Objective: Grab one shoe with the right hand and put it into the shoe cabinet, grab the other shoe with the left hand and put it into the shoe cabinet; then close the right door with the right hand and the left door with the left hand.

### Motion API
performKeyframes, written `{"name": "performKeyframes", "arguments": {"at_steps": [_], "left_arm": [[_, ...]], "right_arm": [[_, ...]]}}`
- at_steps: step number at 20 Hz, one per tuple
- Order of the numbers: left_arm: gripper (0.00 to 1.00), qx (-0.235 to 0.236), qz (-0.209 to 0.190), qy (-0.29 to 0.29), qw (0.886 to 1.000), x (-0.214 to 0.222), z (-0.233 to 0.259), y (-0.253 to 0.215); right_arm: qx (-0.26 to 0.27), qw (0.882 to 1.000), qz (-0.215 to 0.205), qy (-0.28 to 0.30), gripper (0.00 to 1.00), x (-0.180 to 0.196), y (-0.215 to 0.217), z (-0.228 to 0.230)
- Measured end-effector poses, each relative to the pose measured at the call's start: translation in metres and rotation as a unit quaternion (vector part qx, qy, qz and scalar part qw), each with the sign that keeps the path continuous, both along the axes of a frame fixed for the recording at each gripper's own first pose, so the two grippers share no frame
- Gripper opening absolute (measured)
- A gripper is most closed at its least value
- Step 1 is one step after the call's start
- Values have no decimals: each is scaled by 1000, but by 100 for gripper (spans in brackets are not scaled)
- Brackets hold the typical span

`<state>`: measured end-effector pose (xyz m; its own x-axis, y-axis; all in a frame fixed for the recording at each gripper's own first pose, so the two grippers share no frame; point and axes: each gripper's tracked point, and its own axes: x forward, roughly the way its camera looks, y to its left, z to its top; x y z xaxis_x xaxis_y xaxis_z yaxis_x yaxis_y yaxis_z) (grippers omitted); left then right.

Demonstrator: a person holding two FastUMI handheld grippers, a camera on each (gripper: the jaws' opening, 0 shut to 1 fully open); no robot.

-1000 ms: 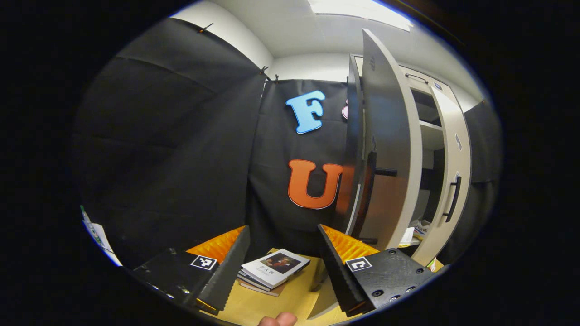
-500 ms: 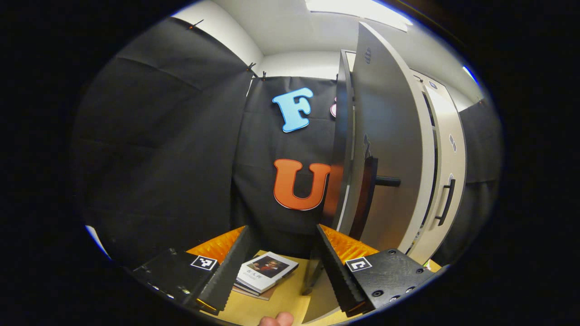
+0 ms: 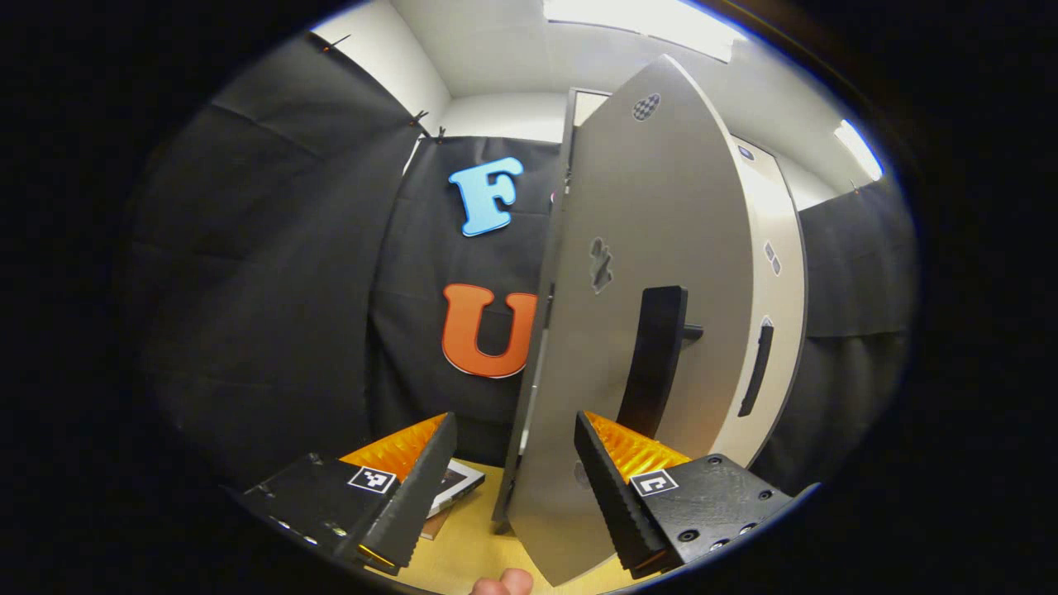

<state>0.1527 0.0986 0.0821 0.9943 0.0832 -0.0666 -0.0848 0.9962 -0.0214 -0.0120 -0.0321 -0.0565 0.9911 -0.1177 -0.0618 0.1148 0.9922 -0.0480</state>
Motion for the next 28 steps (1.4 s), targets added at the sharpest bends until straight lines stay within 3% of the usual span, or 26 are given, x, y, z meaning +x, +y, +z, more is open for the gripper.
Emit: {"name": "performKeyframes", "arguments": {"at_steps": [4,5,6,8,11,12,13,20,28], "left_arm": [[88,-16,-38,5,999,30,-9,-51],[88,-22,-50,10,998,38,-13,-64],[88,-21,-57,14,998,44,-15,-73],[88,-9,-54,17,998,51,-19,-79],[89,2,-50,13,999,52,-22,-82],[88,4,-51,12,999,51,-21,-83],[88,1,-53,14,998,48,-23,-87],[89,10,-60,3,998,10,-24,-95],[89,-3,-80,25,996,-72,-73,-134]], "right_arm": [[5,1000,-12,2,99,1,-11,-4],[6,1000,-14,4,95,1,-12,-4],[6,1000,-15,6,99,-1,-11,-1],[5,1000,-18,7,95,0,-14,-1],[5,1000,-24,5,99,-1,-21,-2],[5,1000,-26,5,95,-1,-23,-2],[6,1000,-27,7,99,-1,-24,-3],[16,1000,-23,10,95,-4,-25,-5],[13,1000,-15,-2,99,-12,-20,3]]}}
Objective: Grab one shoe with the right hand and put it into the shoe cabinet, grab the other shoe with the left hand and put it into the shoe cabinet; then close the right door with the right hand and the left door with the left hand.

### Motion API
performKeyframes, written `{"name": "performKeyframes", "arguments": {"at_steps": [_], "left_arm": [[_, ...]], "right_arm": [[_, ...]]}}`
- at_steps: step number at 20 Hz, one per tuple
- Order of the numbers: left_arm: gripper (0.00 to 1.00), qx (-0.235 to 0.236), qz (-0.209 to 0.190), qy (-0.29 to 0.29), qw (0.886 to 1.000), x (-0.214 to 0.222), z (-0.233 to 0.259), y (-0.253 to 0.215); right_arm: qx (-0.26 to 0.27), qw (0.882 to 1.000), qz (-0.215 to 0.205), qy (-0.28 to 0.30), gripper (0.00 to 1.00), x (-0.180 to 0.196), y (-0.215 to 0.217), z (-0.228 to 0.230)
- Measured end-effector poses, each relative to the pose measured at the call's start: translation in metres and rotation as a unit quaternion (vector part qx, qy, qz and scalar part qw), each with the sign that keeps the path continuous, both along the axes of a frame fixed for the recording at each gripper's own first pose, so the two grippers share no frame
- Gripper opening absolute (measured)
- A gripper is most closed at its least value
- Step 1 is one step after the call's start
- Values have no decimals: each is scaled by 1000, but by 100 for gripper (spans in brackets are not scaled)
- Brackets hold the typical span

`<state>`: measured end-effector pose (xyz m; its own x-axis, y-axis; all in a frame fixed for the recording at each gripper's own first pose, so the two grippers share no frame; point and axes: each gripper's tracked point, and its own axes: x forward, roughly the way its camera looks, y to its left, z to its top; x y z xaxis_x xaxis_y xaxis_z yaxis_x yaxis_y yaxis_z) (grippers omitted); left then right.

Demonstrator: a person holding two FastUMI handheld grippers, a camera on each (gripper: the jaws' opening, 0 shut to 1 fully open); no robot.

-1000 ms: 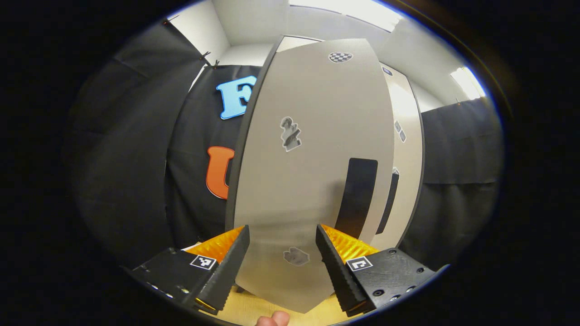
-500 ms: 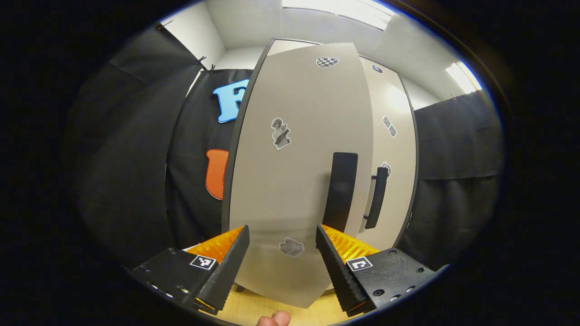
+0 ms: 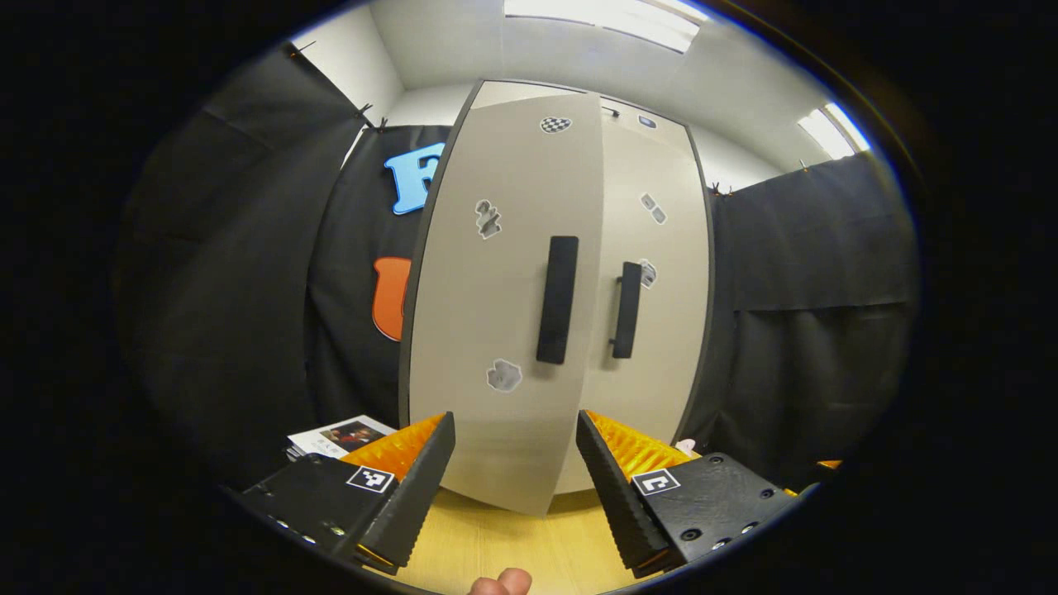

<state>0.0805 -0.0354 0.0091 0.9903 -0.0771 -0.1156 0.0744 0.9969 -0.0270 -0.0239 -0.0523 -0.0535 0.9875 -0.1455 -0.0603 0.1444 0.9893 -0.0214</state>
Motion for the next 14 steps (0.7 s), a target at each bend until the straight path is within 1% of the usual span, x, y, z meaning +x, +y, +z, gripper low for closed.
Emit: {"name": "performKeyframes", "arguments": {"at_steps": [1,2,6,7,11,12,14], "left_arm": [[89,0,-3,8,1000,-11,-9,-4],[89,0,-6,14,1000,-22,-19,-9],[89,8,-29,22,999,-64,-47,-33],[89,13,-33,26,999,-76,-54,-37],[89,34,-34,37,998,-110,-81,-47],[89,41,-34,41,998,-117,-87,-48],[89,44,-31,47,997,-131,-94,-51]], "right_arm": [[1,1000,2,-1,95,-2,1,0],[1,1000,4,-1,99,-3,3,0],[-3,1000,13,7,99,-8,10,-7],[-6,1000,17,9,95,-9,12,-9],[-7,999,32,15,95,-18,21,-12],[-4,999,38,13,99,-21,24,-11],[-7,999,44,8,99,-26,26,-8]]}}
